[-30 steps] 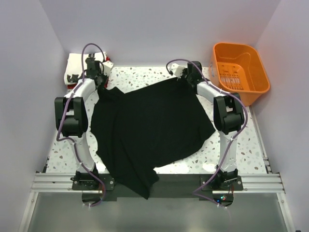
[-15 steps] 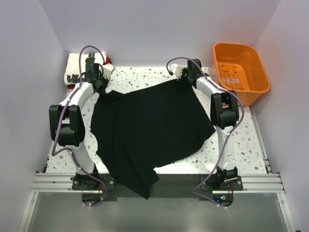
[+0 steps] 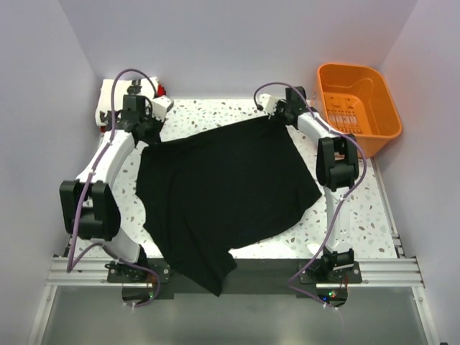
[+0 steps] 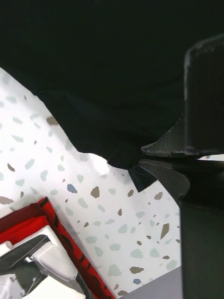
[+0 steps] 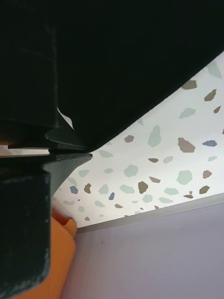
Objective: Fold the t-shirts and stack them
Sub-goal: Fold the tshirt
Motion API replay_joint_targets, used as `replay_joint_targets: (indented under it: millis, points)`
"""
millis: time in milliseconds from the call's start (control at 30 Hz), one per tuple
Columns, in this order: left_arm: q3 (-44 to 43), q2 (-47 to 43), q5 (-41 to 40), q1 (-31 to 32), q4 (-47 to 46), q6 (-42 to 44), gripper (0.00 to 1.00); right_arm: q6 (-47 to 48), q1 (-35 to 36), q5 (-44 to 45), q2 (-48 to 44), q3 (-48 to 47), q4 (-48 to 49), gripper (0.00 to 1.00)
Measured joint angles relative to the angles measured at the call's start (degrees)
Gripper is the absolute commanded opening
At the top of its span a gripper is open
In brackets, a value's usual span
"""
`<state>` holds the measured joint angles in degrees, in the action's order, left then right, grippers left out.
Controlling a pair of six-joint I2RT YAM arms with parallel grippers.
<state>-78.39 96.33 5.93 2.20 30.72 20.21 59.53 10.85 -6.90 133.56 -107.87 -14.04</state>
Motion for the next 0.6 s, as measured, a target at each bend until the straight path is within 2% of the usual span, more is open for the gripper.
replay_joint_targets:
  millis: [267, 600]
  points:
    - [2.6, -16.4, 6.5, 7.6, 8.1, 0.3, 0.0, 2.1, -2.7, -2.6, -4.7, 3.4, -3.0, 0.0]
    - [14.0, -19.5, 12.4, 19.7, 17.2, 1.8, 0.0, 8.8, -5.2, -6.4, -13.9, 12.9, -6.4, 0.0]
